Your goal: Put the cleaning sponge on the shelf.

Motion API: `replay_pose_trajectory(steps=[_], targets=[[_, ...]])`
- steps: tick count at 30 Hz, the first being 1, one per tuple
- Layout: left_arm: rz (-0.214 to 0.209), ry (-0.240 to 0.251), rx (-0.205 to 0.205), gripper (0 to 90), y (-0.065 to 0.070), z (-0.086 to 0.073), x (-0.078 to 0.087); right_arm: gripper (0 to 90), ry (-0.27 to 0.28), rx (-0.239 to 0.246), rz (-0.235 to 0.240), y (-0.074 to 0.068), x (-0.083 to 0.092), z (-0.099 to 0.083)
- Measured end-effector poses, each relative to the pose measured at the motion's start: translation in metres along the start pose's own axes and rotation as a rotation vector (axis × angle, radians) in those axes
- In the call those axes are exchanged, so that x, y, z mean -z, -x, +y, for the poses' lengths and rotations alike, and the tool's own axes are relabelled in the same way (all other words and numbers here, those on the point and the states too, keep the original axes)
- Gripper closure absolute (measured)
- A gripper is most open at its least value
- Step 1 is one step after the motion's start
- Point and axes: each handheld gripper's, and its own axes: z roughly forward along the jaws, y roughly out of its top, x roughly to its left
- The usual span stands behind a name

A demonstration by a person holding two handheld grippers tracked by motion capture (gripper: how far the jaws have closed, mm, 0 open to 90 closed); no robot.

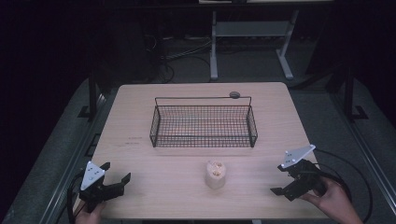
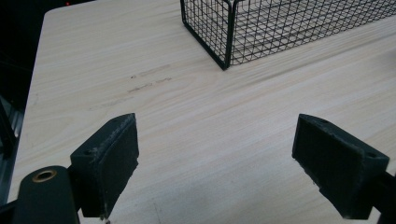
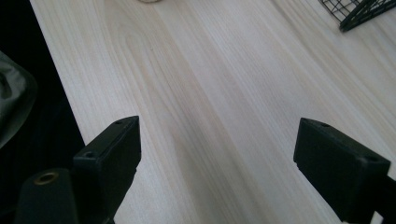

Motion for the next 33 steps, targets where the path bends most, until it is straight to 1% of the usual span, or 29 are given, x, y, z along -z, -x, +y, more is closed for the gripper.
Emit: replay_pose_trajectory(steps=[4,5,11,13,15,16,17,18,19,22,23,25,30,31,33], targets=[[0.001,0.001,0.004,13.8,0.000,0.000,0.001,14.5,-0.006,0.014,0.003,-0.001,0.000,0.005],[-0.002,0.001,0.005,13.8,0.000,-0.001,0.001,14.5,-0.007,0.031,0.000,-0.002,0.000,0.009],[-0.007,0.003,-0.003,13.8,-0.001,-0.001,0.001,14.5,-0.015,0.054,-0.002,-0.004,-0.001,0.019],[-0.004,0.007,0.006,13.8,-0.002,-0.001,0.001,14.5,-0.009,0.069,-0.005,-0.007,-0.001,0.024],[-0.004,0.005,0.007,13.8,-0.003,-0.001,0.002,14.5,-0.004,0.077,0.002,-0.009,-0.001,0.027],[-0.005,0.005,0.006,13.8,-0.003,-0.001,0.002,14.5,-0.007,0.087,0.004,-0.010,-0.002,0.030],[-0.004,0.005,0.003,13.8,-0.002,-0.001,0.002,14.5,-0.022,0.098,0.006,-0.012,-0.003,0.035],[-0.004,0.005,0.003,13.8,-0.002,-0.001,0.002,14.5,-0.022,0.098,0.006,-0.012,-0.003,0.035],[-0.002,0.007,0.003,13.8,-0.002,-0.001,0.002,14.5,-0.022,0.111,0.009,-0.014,-0.004,0.039],[-0.004,0.012,0.004,13.8,-0.002,-0.001,0.002,14.5,-0.025,0.112,0.014,-0.015,-0.005,0.043],[-0.006,0.004,0.002,13.8,-0.002,-0.001,0.001,14.5,-0.036,0.118,0.018,-0.016,-0.007,0.047],[-0.006,0.004,-0.001,13.8,-0.002,-0.001,0.001,14.5,-0.041,0.126,0.019,-0.017,-0.008,0.050],[-0.006,0.010,0.003,13.8,-0.003,-0.001,0.002,14.5,-0.034,0.132,0.023,-0.019,-0.009,0.057],[-0.003,0.009,0.004,13.8,-0.003,-0.001,0.002,14.5,-0.038,0.144,0.021,-0.021,-0.010,0.061],[-0.002,0.008,0.003,13.8,-0.003,-0.001,0.002,14.4,-0.038,0.147,0.024,-0.021,-0.011,0.063]])
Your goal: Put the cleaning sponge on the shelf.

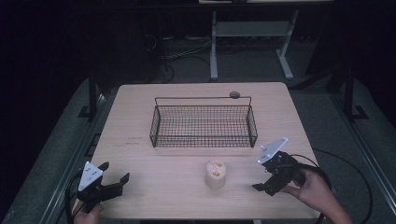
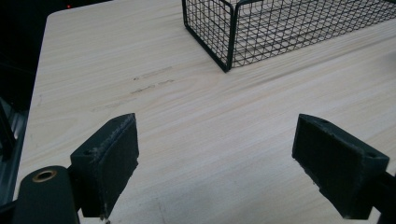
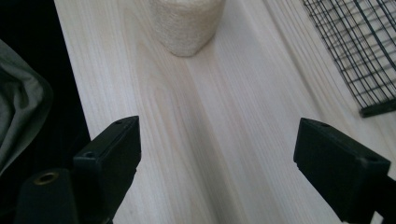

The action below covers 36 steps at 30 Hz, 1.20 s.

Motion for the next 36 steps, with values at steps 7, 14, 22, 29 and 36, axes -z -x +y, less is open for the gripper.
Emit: replay_pose_trajectory(steps=[7,14,22,29,36], targets=[[-0.002,0.004,0.001,13.8,0.000,0.000,0.000,14.5,-0.006,0.028,0.007,-0.003,-0.005,0.014],[-0.004,0.003,0.002,13.8,0.000,0.000,-0.001,14.5,-0.020,0.044,0.031,-0.005,-0.011,0.027],[-0.004,0.004,0.000,13.8,0.000,0.000,0.000,14.5,-0.036,0.067,0.046,-0.008,-0.018,0.043],[-0.004,0.005,0.003,13.8,-0.001,0.000,0.000,14.5,-0.047,0.093,0.063,-0.011,-0.026,0.058],[-0.003,0.008,0.005,13.8,-0.001,0.000,0.000,14.5,-0.061,0.111,0.078,-0.013,-0.035,0.074]])
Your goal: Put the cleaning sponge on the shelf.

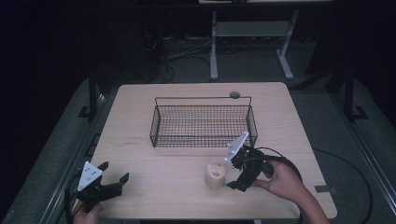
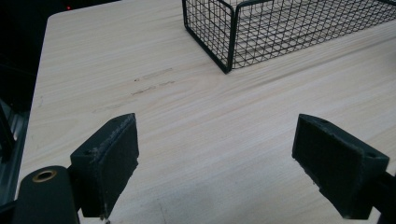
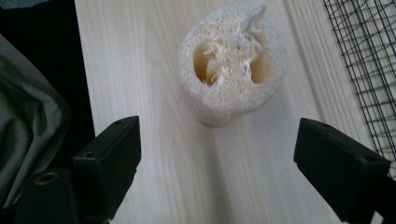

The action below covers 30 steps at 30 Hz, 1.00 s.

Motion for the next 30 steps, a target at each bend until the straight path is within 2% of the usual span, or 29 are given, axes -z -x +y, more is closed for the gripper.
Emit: replay_pose_trajectory(steps=[8,13,30], targets=[[0.000,0.002,0.001,13.8,-0.001,0.000,0.001,14.5,-0.026,0.007,0.011,0.003,-0.010,0.012],[0.000,0.005,-0.001,13.8,0.000,0.000,0.001,14.5,-0.061,-0.006,0.017,0.006,-0.019,0.018],[-0.002,0.005,0.001,13.8,-0.001,0.000,0.002,16.5,-0.093,0.008,0.013,0.009,-0.033,0.036]])
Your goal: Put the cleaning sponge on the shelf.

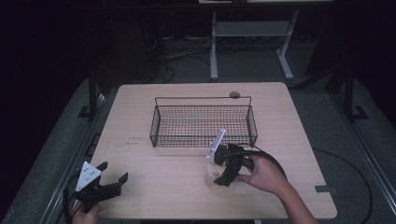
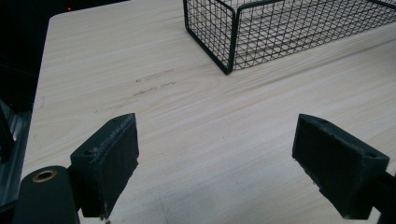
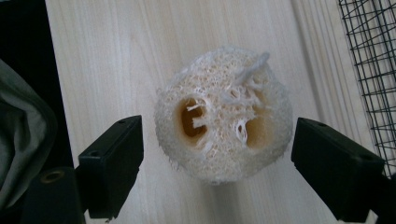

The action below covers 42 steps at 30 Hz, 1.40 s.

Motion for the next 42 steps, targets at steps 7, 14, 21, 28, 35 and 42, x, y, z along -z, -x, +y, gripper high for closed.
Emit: replay_pose_trajectory(steps=[7,14,21,28,35,42], targets=[[-0.002,0.004,-0.001,13.8,0.000,0.000,0.001,22.4,-0.005,0.009,0.005,0.001,-0.002,0.004],[0.006,0.009,0.009,13.8,-0.003,0.000,0.003,27.6,-0.015,0.000,0.013,0.003,-0.005,0.005],[0.006,0.009,0.003,13.8,-0.003,0.000,0.003,28.5,-0.019,0.012,0.015,0.002,-0.004,0.006],[0.005,0.010,0.005,13.8,-0.003,0.000,0.003,28.8,0.001,0.022,0.033,0.004,0.002,0.005],[0.005,0.010,0.005,13.8,-0.002,0.000,0.002,28.8,-0.003,0.035,0.041,0.004,0.007,0.006],[0.006,0.010,0.003,13.8,-0.003,0.000,0.003,28.8,0.008,0.046,0.051,0.007,0.015,0.010]])
